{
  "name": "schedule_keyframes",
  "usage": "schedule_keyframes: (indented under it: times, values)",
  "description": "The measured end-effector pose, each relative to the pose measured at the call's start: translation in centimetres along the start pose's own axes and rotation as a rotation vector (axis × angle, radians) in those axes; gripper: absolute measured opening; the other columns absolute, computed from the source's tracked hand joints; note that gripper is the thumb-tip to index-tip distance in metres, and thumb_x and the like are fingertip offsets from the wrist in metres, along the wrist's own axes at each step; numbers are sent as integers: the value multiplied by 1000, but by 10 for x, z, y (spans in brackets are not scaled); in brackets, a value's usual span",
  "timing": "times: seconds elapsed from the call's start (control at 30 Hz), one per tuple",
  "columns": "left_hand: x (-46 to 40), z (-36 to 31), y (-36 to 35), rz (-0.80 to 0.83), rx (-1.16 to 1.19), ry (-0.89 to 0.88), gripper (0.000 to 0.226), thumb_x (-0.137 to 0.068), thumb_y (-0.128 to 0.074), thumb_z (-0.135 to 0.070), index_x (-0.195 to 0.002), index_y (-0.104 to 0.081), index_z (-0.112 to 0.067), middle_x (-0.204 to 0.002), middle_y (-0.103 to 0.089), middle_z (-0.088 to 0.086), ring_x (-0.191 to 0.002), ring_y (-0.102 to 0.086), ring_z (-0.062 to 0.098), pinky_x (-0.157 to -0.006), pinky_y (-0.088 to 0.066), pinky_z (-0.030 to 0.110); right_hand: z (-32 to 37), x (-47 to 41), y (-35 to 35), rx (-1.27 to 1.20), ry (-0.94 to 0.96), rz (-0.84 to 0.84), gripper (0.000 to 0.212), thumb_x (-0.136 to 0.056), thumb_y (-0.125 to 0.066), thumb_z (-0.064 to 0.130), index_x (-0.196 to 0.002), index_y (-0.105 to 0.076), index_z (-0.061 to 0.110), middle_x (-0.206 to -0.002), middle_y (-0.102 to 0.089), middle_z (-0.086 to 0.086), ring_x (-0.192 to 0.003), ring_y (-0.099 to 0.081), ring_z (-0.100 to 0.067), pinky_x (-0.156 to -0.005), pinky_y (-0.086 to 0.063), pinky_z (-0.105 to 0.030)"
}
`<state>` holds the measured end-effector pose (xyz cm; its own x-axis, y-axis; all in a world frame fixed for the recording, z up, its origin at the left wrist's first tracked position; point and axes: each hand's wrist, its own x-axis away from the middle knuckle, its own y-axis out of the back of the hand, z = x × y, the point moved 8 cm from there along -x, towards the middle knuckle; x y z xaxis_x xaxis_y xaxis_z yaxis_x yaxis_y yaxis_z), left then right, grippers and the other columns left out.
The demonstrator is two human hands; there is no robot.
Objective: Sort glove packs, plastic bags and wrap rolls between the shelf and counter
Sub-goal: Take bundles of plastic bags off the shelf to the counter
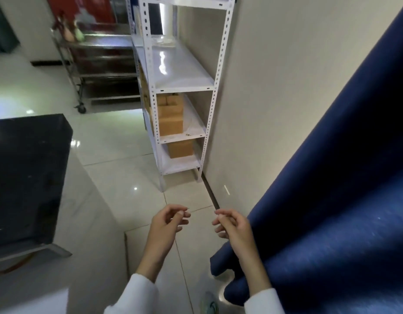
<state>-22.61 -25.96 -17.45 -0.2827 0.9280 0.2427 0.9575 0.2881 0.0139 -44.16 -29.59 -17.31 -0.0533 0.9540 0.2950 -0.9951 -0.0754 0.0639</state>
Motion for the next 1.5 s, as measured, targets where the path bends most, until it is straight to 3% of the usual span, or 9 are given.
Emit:
schedule_keyframes:
  times: [0.17,0.3,0.43,0.77,0.97,1.5]
  values:
    - [-64,-42,3,-147,42,-21,16,-102,-58,-6,-99,-72,-14,-91,-80,5,-81,-74,17,-69,-53,21,40,-83,-19,30,50,139,17,-101,-61,9,-107,-74,19,-84,-77,-4,-72,-68,-14,-65,-55,-26]
    - [-106,-58,20,-240,67,-27,16,-103,-57,-5,-100,-72,-11,-92,-80,7,-81,-74,19,-74,-55,32,67,-138,-40,38,63,167,16,-100,-62,13,-105,-75,21,-85,-77,-2,-71,-69,-12,-67,-57,-26]
    - [-146,-66,48,-309,88,-36,15,-103,-58,-7,-99,-72,-13,-92,-79,4,-78,-74,23,-70,-58,30,81,-191,-83,54,61,239,14,-101,-64,16,-104,-76,21,-86,-77,-4,-72,-70,-12,-68,-57,-26]
    - [-304,-112,171,-443,201,-64,12,-102,-59,-7,-100,-70,-12,-93,-79,5,-77,-72,21,-76,-56,35,139,-329,-256,127,85,420,18,-103,-60,10,-105,-76,17,-79,-76,-6,-74,-71,-14,-65,-55,-20]
    - [-389,-163,244,-486,209,-91,15,-101,-59,-5,-98,-71,-12,-89,-79,2,-74,-71,15,-76,-55,31,198,-397,-348,62,103,426,15,-104,-57,4,-108,-71,6,-85,-77,-13,-70,-72,-23,-66,-55,-30]
    - [-616,-214,383,-591,191,-102,21,-102,-54,-1,-102,-73,-12,-92,-80,4,-68,-71,17,-71,-59,24,290,-598,-571,187,161,580,20,-105,-55,8,-103,-73,16,-86,-78,-6,-73,-73,-16,-69,-58,-26]
